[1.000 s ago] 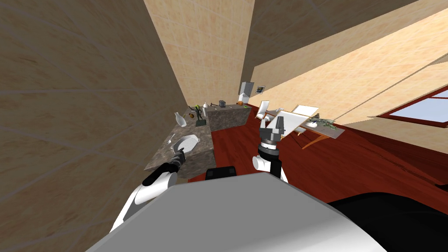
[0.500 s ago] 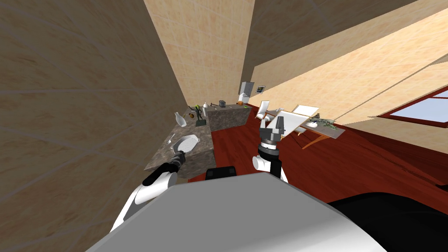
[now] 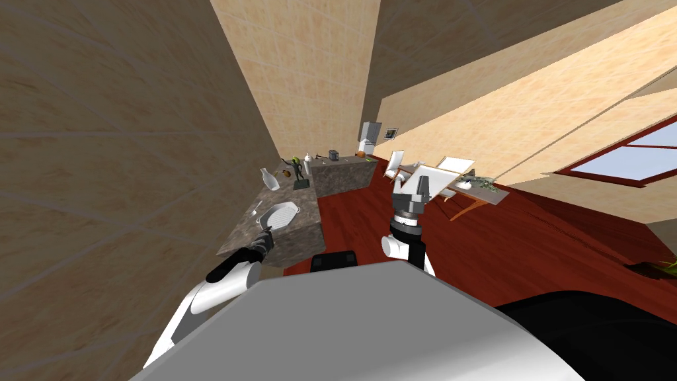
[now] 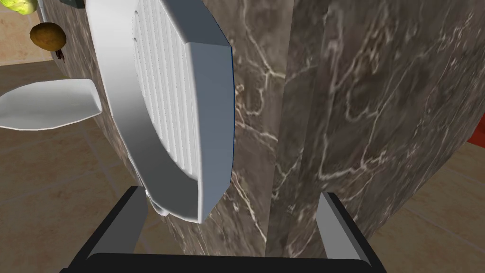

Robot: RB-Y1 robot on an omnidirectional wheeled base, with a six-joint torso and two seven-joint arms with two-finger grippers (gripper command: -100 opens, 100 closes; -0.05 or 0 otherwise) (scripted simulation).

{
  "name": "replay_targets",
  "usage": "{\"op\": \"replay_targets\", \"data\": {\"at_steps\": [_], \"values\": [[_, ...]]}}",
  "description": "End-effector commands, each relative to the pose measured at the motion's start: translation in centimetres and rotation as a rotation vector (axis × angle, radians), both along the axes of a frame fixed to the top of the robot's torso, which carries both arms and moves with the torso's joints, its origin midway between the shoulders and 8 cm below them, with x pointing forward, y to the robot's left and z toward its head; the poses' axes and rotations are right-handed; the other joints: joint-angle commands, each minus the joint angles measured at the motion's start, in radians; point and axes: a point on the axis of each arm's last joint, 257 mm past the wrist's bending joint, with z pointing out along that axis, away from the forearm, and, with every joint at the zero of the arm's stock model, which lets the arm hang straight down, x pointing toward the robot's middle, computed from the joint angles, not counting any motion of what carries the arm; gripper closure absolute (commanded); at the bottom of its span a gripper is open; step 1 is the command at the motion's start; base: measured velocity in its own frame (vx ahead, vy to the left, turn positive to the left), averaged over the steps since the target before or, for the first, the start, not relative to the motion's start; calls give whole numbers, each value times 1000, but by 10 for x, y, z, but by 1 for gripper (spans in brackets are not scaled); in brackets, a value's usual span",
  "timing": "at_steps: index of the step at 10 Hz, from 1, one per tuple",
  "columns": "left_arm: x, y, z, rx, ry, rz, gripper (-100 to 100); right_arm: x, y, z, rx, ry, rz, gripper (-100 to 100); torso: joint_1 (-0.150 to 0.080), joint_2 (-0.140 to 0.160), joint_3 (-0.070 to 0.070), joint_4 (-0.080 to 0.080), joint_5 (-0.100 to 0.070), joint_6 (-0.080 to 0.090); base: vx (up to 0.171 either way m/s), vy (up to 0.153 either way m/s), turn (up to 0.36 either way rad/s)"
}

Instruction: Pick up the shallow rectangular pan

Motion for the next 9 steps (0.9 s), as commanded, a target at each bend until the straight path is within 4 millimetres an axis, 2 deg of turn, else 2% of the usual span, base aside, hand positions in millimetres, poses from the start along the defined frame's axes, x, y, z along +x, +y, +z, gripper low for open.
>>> {"op": "replay_targets", "data": {"at_steps": [1,9], "values": [[-8,13,-3,10,28,27,-100,0,0,0,0,0,0,0,0,0,0,0,0,0,-95,-12,-68],[-52,92,-4,51,167,192,-100,0,0,0,0,0,0,0,-1,-3,-2,-1,0,0,-66,-36,-88]]}}
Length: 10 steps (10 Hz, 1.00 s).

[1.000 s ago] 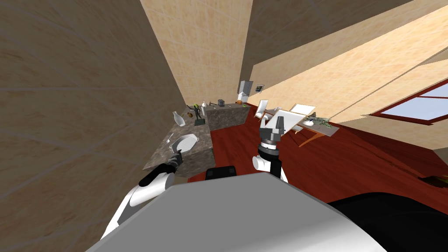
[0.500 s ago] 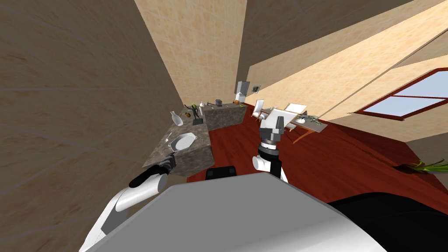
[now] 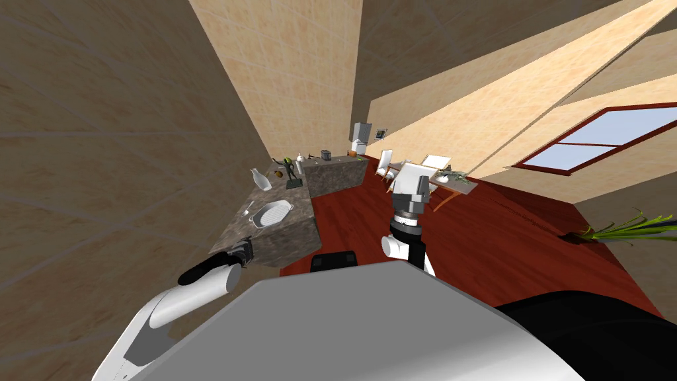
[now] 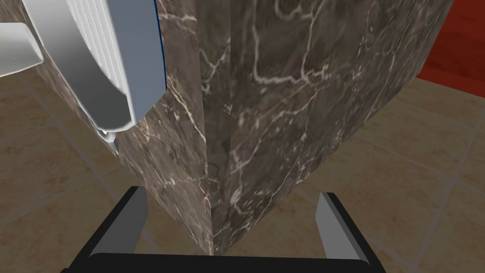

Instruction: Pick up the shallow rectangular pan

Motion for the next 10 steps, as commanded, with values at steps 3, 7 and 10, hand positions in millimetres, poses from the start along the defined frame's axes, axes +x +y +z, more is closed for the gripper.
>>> {"op": "replay_targets", "data": {"at_steps": [3,7,10], "values": [[-16,23,2,3,46,61,-100,0,0,0,0,0,0,0,1,-2,-1,0,0,0,-26,-28,-62],[-38,52,7,-6,104,147,-100,0,0,0,0,0,0,0,0,-3,-2,-1,0,0,-14,-41,-110],[-51,68,11,-24,141,202,-100,0,0,0,0,0,0,0,0,-5,-3,-1,0,0,18,-37,-107]]}}
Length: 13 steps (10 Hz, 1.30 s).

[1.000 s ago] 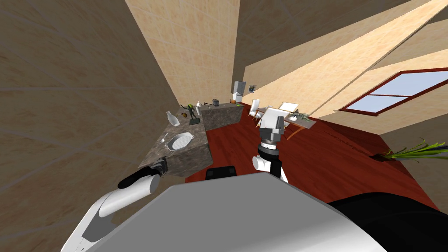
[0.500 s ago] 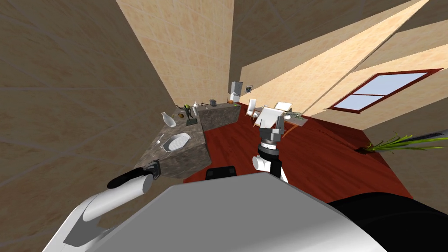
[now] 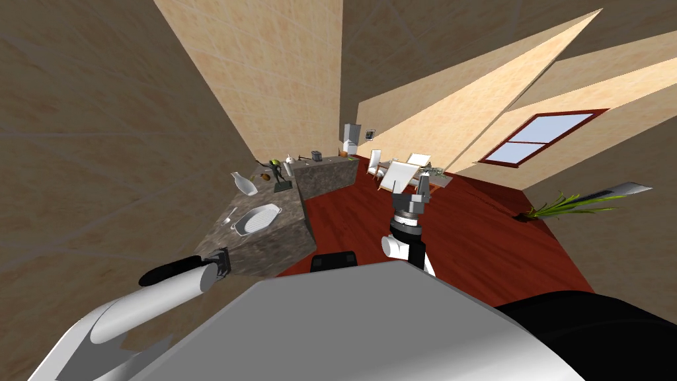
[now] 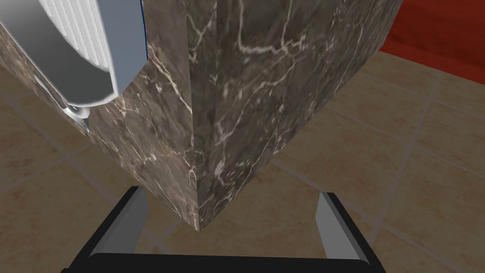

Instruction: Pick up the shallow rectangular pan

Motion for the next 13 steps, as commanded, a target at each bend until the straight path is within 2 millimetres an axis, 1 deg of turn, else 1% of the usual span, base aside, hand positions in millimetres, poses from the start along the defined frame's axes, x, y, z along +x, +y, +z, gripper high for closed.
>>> {"op": "replay_targets", "data": {"at_steps": [1,4,7,11,13], "values": [[-4,6,3,-11,17,28,-100,0,0,0,0,0,0,0,0,0,0,0,0,0,31,-35,-84],[-13,13,5,-39,46,66,-100,0,0,0,0,0,0,0,1,-2,-1,0,0,0,48,-27,-92],[-17,14,6,-72,68,89,-100,0,0,0,0,0,0,0,1,-3,-2,-1,0,0,71,-19,-82],[-17,9,4,-119,92,97,-100,0,0,0,0,0,0,0,2,-4,-3,-1,0,0,85,-7,-62],[-16,3,1,-151,107,94,-100,0,0,0,0,0,0,0,1,-6,-3,-1,0,0,116,-6,-61]]}}
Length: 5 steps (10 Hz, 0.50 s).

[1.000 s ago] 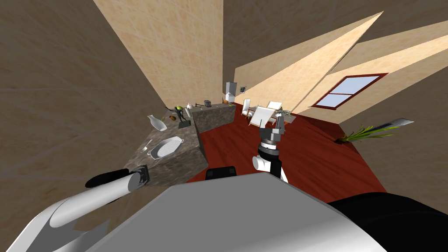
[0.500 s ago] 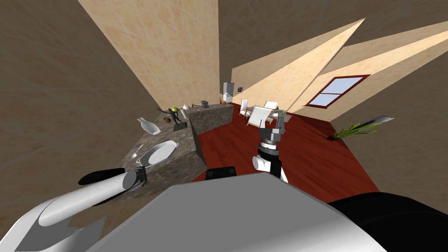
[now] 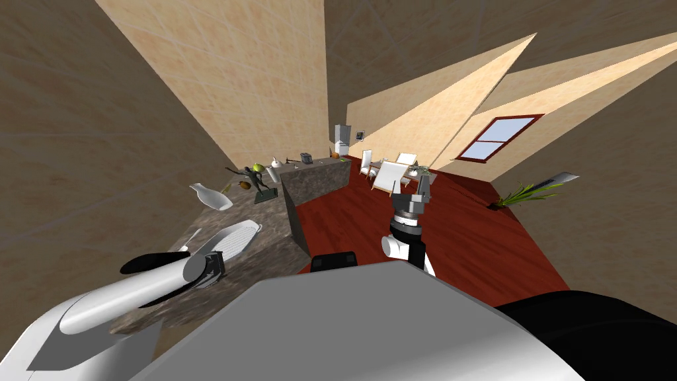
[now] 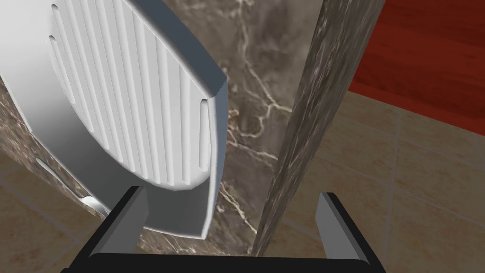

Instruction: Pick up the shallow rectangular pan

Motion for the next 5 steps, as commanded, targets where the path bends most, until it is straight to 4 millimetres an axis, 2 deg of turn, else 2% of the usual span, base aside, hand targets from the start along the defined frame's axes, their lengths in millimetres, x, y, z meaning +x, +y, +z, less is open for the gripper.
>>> {"op": "replay_targets", "data": {"at_steps": [1,2,3,4,5], "values": [[0,-7,-5,-36,17,-5,-100,0,0,0,0,0,0,0,0,0,0,0,0,0,115,9,-64],[0,-4,-3,-20,8,-3,-100,0,0,0,0,0,0,0,0,0,0,0,0,0,55,4,-15],[0,-5,-3,-24,11,-3,0,0,0,0,0,0,0,0,0,3,1,0,0,0,10,1,2],[3,-2,-11,-23,9,-3,-100,0,0,0,0,0,0,0,0,6,3,1,0,0,4,7,5],[4,0,-15,-23,8,-4,-100,0,0,0,0,0,0,0,0,7,4,2,0,0,-1,10,3]]}}
